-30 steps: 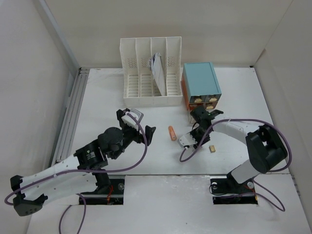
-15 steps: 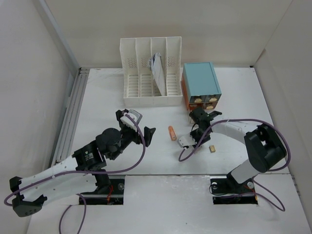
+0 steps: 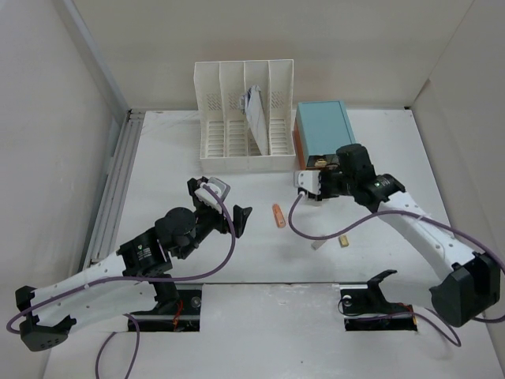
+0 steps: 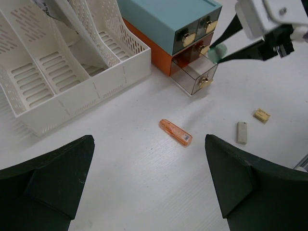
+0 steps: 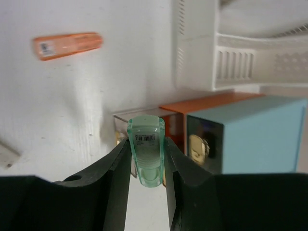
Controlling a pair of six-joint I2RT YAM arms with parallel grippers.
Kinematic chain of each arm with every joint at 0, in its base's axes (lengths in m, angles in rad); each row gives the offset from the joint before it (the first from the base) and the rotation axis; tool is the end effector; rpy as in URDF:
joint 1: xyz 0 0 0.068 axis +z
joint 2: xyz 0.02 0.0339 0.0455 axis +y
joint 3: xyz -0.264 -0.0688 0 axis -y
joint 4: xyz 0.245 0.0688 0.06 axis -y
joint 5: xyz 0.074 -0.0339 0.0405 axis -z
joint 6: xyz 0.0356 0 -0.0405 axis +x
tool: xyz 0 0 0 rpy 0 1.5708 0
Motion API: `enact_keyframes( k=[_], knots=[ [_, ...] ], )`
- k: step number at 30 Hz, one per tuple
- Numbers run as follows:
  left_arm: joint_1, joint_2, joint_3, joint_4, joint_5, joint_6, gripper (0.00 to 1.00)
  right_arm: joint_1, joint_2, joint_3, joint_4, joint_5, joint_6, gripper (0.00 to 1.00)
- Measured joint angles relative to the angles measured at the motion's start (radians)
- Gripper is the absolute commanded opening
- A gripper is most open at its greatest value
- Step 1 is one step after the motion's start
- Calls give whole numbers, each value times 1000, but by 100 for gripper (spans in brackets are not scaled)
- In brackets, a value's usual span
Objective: Organize the desk
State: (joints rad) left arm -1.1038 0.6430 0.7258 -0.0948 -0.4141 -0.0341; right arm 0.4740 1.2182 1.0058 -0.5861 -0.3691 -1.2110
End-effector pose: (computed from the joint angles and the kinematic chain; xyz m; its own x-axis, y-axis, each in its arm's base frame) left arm 0.0823 -0.1315 0.3506 -0.0271 -0.0156 -0.9995 0.6358 0.7713 -0.0293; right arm 0.2217 0.1282 0.2915 0.3837 -0.7843 -0.4876 -0.8253 -0.0543 -0.5621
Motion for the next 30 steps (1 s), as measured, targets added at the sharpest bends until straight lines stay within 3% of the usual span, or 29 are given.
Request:
enact_keyframes(
  k=[6, 17, 18, 20, 22, 28, 30],
  knots=[
    [0, 0, 0, 0, 0, 0, 100, -63, 0, -34, 179, 66, 143, 12],
    [0, 3, 0, 0, 1, 0, 100, -107, 221, -21, 292, 98, 214, 15],
    [0, 3, 0, 0, 2, 0, 100, -108, 240, -14, 297, 100, 216, 19],
    [0, 3, 0, 0, 2, -1, 100, -108, 271, -4, 309, 105, 217, 39],
    [0, 3, 0, 0, 3, -1, 100, -108, 283, -3, 309, 108, 224, 66],
    [0, 3, 0, 0, 3, -1, 100, -108, 243, -3, 311, 106, 247, 61],
    [0, 3, 0, 0, 3, -1, 100, -105, 216, -3, 311, 92, 264, 47]
  ],
)
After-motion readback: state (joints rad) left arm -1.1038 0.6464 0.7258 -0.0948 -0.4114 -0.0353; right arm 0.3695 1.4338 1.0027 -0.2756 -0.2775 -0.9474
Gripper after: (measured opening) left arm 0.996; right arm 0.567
